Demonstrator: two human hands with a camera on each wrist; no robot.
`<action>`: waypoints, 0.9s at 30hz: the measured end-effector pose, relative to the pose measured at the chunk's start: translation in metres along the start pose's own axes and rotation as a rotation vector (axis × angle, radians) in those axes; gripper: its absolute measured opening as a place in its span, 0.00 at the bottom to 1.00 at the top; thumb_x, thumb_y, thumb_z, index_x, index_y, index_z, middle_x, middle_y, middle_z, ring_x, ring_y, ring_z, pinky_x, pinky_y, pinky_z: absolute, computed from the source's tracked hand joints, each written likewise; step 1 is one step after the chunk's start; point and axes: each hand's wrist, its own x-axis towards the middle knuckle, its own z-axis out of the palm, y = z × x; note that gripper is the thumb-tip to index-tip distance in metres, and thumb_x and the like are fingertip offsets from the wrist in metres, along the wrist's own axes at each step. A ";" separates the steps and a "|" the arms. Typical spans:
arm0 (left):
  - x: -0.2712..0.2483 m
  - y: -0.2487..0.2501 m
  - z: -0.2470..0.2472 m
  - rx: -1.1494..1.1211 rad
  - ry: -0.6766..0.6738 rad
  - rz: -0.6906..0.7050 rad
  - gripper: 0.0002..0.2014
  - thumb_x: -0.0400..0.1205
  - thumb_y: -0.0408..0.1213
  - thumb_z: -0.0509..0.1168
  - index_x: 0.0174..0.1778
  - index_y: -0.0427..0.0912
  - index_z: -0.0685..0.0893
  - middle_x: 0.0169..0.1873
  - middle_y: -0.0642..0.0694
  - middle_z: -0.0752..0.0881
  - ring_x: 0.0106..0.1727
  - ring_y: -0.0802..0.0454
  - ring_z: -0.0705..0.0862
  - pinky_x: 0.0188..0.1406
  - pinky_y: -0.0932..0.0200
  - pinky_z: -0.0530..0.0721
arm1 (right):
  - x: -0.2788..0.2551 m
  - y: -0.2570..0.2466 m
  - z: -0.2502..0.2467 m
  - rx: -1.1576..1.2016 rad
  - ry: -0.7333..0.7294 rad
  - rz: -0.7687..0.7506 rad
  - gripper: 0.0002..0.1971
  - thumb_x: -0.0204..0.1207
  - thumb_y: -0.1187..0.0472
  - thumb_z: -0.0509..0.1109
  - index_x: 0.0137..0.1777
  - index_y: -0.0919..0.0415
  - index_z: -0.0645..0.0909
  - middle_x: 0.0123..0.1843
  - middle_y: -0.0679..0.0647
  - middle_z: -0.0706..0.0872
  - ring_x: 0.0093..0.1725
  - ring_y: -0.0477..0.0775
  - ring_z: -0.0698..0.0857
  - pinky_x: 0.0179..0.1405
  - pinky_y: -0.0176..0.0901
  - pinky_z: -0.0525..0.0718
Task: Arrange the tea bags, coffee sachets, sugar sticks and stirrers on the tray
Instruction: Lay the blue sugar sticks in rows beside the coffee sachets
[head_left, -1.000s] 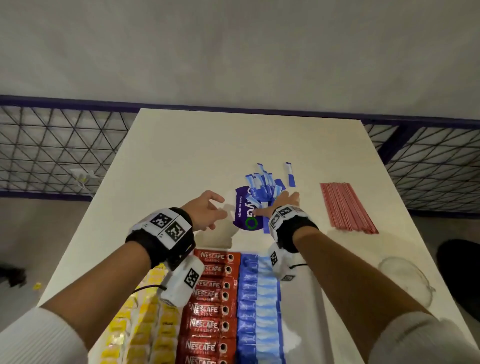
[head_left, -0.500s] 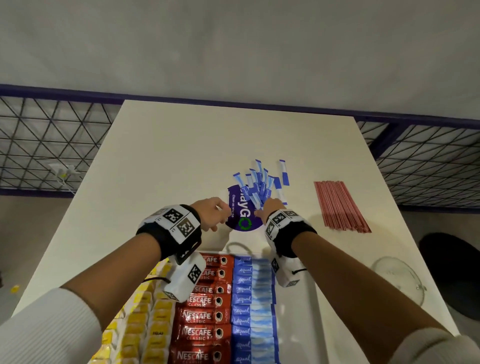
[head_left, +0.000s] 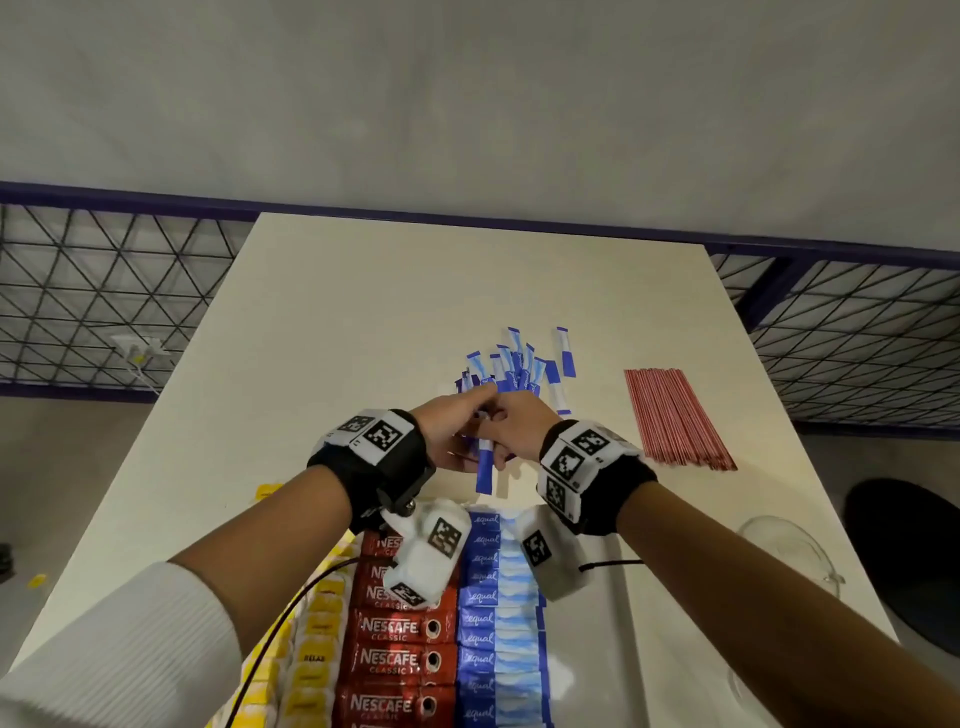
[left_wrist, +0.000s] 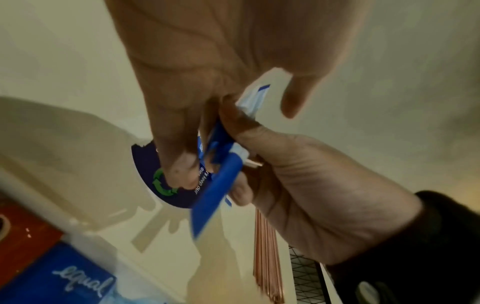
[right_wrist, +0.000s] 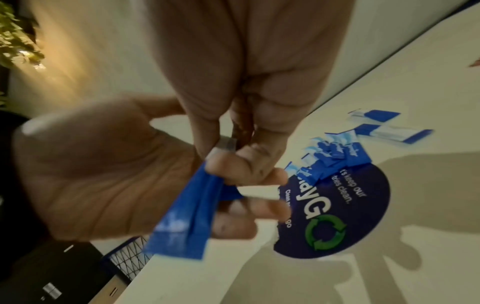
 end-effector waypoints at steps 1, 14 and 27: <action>0.001 -0.001 0.000 -0.016 0.006 0.018 0.16 0.87 0.44 0.51 0.38 0.41 0.76 0.24 0.45 0.82 0.19 0.53 0.82 0.21 0.66 0.81 | -0.002 -0.001 0.001 0.003 0.005 -0.019 0.06 0.79 0.60 0.66 0.43 0.63 0.77 0.27 0.54 0.79 0.18 0.44 0.78 0.34 0.43 0.82; 0.024 -0.017 -0.026 -0.125 0.163 0.149 0.14 0.81 0.20 0.45 0.39 0.39 0.71 0.21 0.45 0.66 0.11 0.56 0.65 0.21 0.63 0.68 | 0.035 0.037 -0.048 -0.047 0.324 0.348 0.28 0.84 0.57 0.58 0.79 0.68 0.55 0.77 0.64 0.68 0.73 0.64 0.72 0.69 0.51 0.70; 0.026 -0.022 -0.038 0.175 0.062 0.109 0.10 0.85 0.32 0.53 0.36 0.45 0.68 0.23 0.49 0.63 0.16 0.58 0.60 0.18 0.66 0.63 | 0.054 0.041 -0.036 -0.164 0.253 0.377 0.12 0.81 0.58 0.64 0.49 0.69 0.76 0.53 0.63 0.79 0.54 0.62 0.81 0.46 0.42 0.73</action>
